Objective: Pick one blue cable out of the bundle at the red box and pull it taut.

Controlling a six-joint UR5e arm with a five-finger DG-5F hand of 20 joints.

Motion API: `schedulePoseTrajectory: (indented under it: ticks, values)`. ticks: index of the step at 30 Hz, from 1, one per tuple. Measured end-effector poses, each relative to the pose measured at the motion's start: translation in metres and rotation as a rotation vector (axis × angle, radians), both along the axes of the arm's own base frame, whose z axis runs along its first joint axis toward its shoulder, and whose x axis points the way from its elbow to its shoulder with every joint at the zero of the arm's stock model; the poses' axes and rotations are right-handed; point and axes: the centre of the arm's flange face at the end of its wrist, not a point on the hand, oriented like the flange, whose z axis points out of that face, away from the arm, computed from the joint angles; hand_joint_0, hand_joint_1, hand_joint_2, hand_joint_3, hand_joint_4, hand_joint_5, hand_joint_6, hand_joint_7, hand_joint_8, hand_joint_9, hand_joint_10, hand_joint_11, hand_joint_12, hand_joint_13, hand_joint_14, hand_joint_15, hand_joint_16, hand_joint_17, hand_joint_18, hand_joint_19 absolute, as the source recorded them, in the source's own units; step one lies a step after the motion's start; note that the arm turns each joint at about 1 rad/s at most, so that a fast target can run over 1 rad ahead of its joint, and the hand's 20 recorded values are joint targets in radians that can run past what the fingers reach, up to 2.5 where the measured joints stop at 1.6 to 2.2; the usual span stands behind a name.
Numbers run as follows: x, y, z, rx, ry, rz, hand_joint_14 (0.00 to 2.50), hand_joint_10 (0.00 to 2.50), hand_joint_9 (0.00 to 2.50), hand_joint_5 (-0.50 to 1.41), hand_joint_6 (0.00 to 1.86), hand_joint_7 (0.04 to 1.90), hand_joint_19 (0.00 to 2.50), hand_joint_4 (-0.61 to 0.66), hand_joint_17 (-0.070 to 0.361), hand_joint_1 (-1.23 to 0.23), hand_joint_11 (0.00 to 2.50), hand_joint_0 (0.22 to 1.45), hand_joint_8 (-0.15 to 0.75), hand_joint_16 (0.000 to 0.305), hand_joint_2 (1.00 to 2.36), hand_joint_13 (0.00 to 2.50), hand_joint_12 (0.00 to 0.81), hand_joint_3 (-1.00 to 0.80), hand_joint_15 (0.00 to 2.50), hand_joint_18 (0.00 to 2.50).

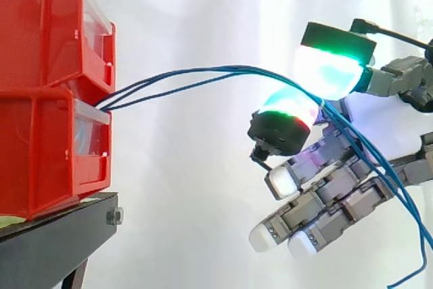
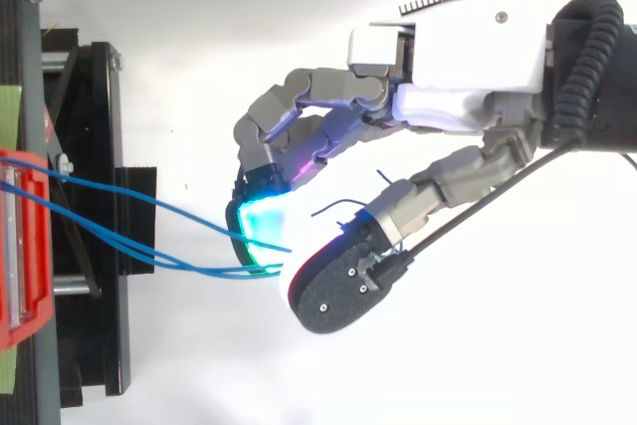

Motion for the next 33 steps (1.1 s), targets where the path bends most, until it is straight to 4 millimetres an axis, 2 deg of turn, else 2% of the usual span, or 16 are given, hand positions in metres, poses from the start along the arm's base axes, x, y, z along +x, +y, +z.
schedulePoseTrajectory:
  ticks: [3, 11, 15, 18, 20, 24, 26, 28, 32, 33]
  values:
    - [0.0001, 0.0002, 0.0001, 0.001, 0.0, 0.0, 0.0, 0.01, 0.57, -0.21, 0.91, 1.04, 0.04, -0.36, 0.102, -0.91, 0.53, 0.84, 0.153, 0.045, 1.0, 0.16, 0.321, -0.5, 0.05, 0.23]
    - [0.0, 0.0001, -0.0001, 0.001, 0.0, 0.0, 0.0, 0.01, 0.51, -0.22, 0.91, 1.01, 0.0, -0.32, 0.104, -0.99, 0.53, 0.78, 0.151, 0.046, 1.0, 0.1, 0.325, -0.5, 0.05, 0.17]
    - [0.0, 0.0, 0.0, 0.001, 0.0, 0.0, 0.0, 0.01, 0.45, -0.23, 0.92, 0.97, 0.03, -0.29, 0.103, -1.04, 0.55, 0.72, 0.151, 0.046, 1.0, 0.06, 0.322, -0.5, 0.08, 0.11]
    - [0.0, 0.0, 0.0, 0.001, 0.0, 0.0, 0.0, 0.01, 0.45, -0.23, 0.92, 0.96, 0.04, -0.29, 0.103, -1.03, 0.55, 0.67, 0.151, 0.046, 1.0, 0.06, 0.324, -0.5, 0.08, 0.1]
    - [0.0, 0.0, 0.0, 0.0, 0.0, 0.0, 0.0, 0.01, 0.45, -0.23, 0.92, 0.96, 0.07, -0.27, 0.105, -1.0, 0.56, 0.58, 0.157, 0.047, 1.0, 0.06, 0.33, -0.5, 0.09, 0.08]
    - [0.0001, 0.0, 0.0001, -0.001, -0.001, 0.001, 0.0, 0.01, 0.53, -0.22, 0.91, 0.91, 0.11, -0.22, 0.116, -0.9, 0.58, 0.48, 0.207, 0.052, 1.0, 0.06, 0.357, -0.5, 0.11, 0.07]
    - [0.0001, 0.0001, 0.0002, -0.001, -0.001, 0.001, 0.0, 0.01, 0.55, -0.21, 0.91, 0.92, 0.12, -0.21, 0.117, -0.87, 0.58, 0.48, 0.21, 0.052, 1.0, 0.07, 0.362, -0.5, 0.11, 0.07]
    - [0.0001, 0.0, 0.0003, -0.002, -0.001, 0.001, 0.0, 0.01, 0.59, -0.2, 0.9, 0.96, 0.13, -0.22, 0.111, -0.79, 0.57, 0.53, 0.207, 0.049, 1.0, 0.09, 0.348, -0.5, 0.1, 0.08]
    - [0.0001, -0.0001, 0.0003, -0.002, -0.001, 0.001, 0.0, 0.01, 0.66, -0.18, 0.88, 1.05, 0.11, -0.23, 0.105, -0.77, 0.56, 0.62, 0.212, 0.047, 1.0, 0.16, 0.338, -0.5, 0.09, 0.14]
    - [0.0001, 0.0, 0.0002, -0.002, -0.001, 0.001, 0.0, 0.01, 0.67, -0.18, 0.89, 1.08, 0.11, -0.23, 0.105, -0.79, 0.56, 0.65, 0.214, 0.046, 1.0, 0.18, 0.34, -0.44, 0.09, 0.16]
